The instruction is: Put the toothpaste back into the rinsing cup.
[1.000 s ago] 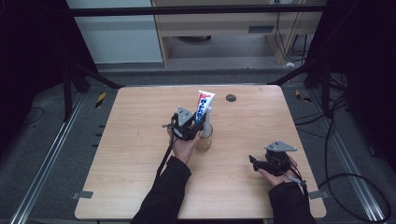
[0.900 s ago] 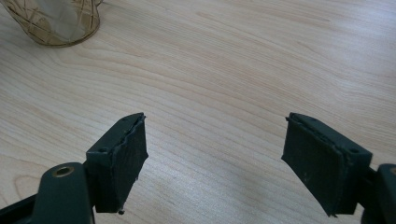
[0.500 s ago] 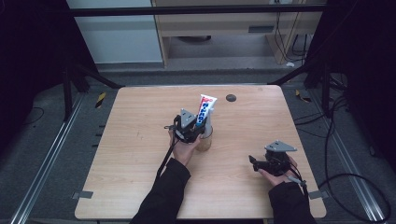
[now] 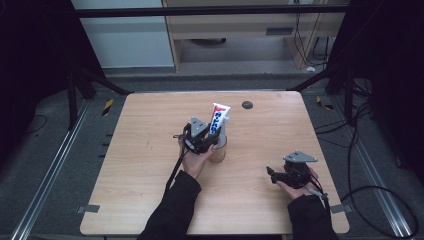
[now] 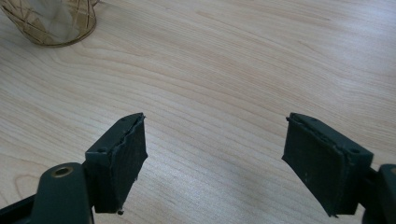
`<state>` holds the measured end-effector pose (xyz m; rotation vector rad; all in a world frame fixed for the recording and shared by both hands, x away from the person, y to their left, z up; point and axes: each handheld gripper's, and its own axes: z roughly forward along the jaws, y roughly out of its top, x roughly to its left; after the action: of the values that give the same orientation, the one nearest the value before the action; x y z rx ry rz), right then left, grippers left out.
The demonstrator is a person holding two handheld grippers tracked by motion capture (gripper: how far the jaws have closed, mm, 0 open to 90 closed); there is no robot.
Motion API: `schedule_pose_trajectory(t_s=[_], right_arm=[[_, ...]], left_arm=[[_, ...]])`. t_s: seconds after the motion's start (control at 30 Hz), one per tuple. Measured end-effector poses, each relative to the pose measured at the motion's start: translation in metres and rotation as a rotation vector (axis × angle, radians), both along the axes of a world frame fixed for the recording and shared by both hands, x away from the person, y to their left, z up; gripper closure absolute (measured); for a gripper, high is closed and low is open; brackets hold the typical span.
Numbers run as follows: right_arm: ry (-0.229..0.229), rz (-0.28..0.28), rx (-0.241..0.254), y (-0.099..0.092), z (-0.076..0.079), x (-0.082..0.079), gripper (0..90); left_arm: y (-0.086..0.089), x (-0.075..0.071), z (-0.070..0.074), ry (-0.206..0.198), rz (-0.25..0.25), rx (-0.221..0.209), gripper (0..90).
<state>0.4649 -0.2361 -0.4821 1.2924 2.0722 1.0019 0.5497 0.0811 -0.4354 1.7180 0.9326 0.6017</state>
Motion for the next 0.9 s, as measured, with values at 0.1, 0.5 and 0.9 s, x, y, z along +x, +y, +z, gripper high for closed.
schedule_pose_trajectory(t_s=[0.1, 0.5, 0.9], right_arm=[[0.0, 0.0, -0.001, 0.0, 0.0, 0.0, 21.1], [-0.001, -0.001, -0.001, 0.0, 0.0, 0.0, 21.2], [0.0, -0.005, 0.0, 0.001, 0.0, -0.001, 21.1]], left_arm=[[0.001, -0.001, 0.0, 0.0, 0.001, 0.004, 57.6], [0.012, -0.011, -0.007, 0.02, -0.012, 0.043, 54.5], [0.027, -0.029, 0.011, -0.032, -0.007, 0.047, 52.0]])
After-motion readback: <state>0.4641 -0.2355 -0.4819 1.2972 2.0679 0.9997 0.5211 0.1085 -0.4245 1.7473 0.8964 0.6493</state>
